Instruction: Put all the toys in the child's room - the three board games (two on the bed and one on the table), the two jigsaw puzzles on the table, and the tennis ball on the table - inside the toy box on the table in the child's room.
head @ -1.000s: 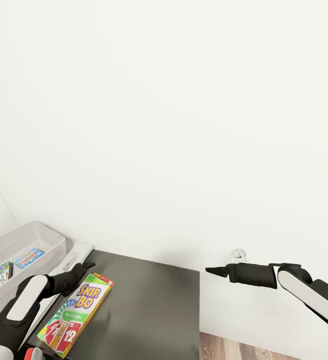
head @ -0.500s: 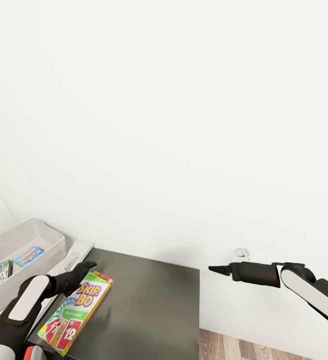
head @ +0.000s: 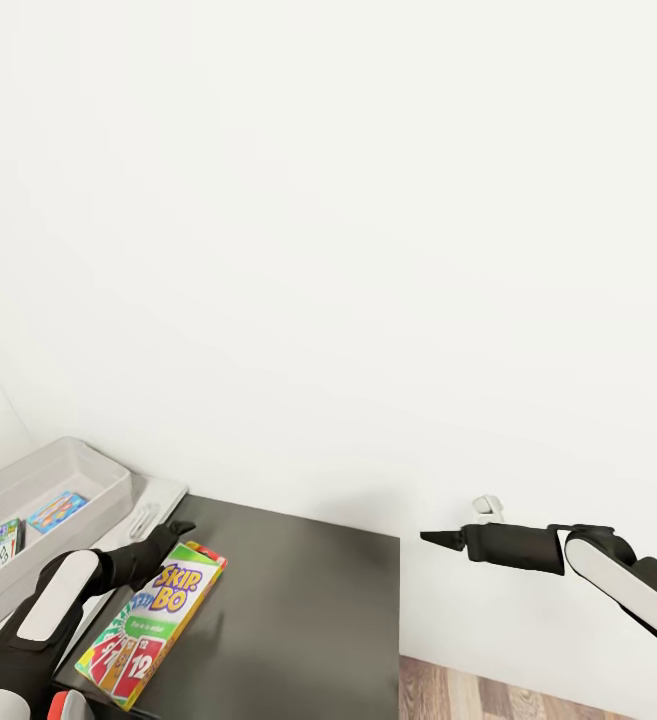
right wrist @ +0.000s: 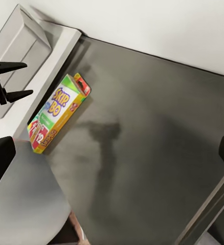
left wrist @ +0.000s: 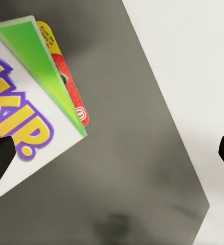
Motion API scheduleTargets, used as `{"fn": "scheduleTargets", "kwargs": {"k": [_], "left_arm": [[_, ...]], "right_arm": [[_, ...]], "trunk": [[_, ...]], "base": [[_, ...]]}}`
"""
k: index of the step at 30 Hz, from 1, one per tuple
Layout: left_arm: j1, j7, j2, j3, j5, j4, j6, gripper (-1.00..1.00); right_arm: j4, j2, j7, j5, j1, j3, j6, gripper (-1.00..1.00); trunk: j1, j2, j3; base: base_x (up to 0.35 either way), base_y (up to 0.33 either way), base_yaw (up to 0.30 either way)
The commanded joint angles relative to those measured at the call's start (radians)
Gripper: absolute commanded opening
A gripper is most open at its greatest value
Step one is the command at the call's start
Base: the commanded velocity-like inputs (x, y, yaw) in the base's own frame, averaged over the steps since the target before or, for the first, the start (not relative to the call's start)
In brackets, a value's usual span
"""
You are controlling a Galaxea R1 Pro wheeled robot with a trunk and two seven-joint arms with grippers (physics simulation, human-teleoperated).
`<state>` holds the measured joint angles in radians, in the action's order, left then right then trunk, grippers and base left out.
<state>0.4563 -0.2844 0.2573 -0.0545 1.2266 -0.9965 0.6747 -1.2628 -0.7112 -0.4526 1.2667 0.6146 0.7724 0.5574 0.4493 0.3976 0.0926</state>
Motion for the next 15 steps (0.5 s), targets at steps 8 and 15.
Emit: {"fn": "scheduleTargets", "kwargs": {"k": [8, 15], "left_arm": [[0.001, -0.006, 0.0, -0.001, 0.01, -0.002, 0.003, 1.0], [0.001, -0.004, 0.0, -0.001, 0.01, -0.001, 0.003, 1.0]], "right_arm": [[0.0, -0.003, 0.0, 0.006, 0.002, 0.001, 0.002, 1.0], [0.0, -0.003, 0.0, 0.006, 0.002, 0.001, 0.002, 1.0]], "trunk": [[0.001, 0.002, 0.01], [0.001, 0.002, 0.019]], "base": [[0.0, 0.0, 0.0], [0.0, 0.0, 0.0]]}}
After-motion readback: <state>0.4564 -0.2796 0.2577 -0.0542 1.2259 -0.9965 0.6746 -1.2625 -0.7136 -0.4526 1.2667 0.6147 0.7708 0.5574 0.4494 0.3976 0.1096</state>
